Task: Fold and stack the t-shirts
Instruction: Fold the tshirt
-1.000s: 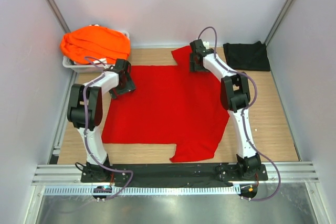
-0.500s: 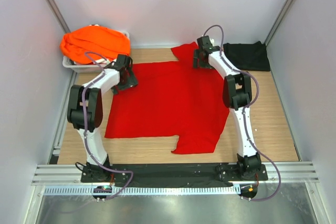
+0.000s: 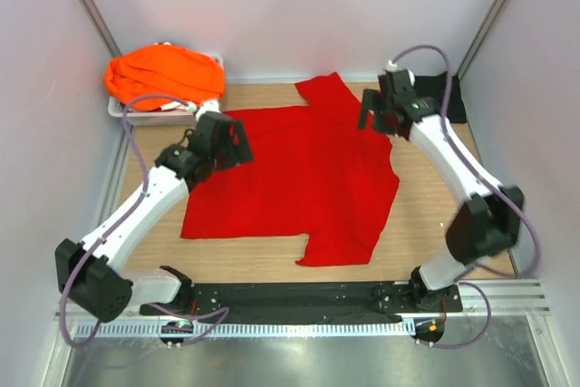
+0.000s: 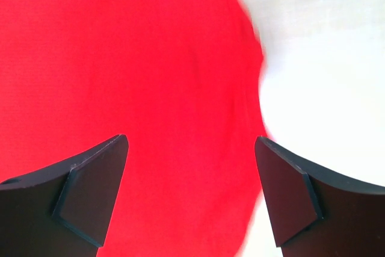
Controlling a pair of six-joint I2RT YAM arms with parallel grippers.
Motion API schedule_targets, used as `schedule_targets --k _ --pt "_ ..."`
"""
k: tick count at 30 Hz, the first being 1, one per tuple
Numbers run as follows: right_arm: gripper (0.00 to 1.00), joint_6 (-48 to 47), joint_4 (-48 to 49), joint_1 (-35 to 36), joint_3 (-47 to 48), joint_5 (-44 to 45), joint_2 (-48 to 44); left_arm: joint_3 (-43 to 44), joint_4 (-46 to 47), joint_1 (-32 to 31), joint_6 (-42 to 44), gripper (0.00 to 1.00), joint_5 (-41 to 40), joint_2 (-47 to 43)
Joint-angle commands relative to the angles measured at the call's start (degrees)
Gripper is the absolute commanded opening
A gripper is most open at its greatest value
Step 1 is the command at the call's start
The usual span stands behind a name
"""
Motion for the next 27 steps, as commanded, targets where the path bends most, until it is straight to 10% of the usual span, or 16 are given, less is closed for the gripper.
schedule_targets --k 1,8,14,27 --pt "0.93 6.8 1.9 0.9 -16.1 -5.1 -14.9 -8.2 -1.2 -9.4 -2.3 0.87 -0.6 -6.3" --pt "0.93 13.9 -0.5 2.0 -35.1 -5.3 -35.3 -17.3 8.1 -40.8 -4.1 0.78 -4.6 -8.7" --pt "0.93 16.7 -1.1 2.0 -39.2 -5.2 -43.0 -9.5 10.3 -57.6 3.0 0.78 -8.0 8.4" --pt "0.93 16.9 -2.5 2.1 -42.4 -5.8 -48.0 7.2 10.0 -63.0 12.4 0.68 -11.3 34.5"
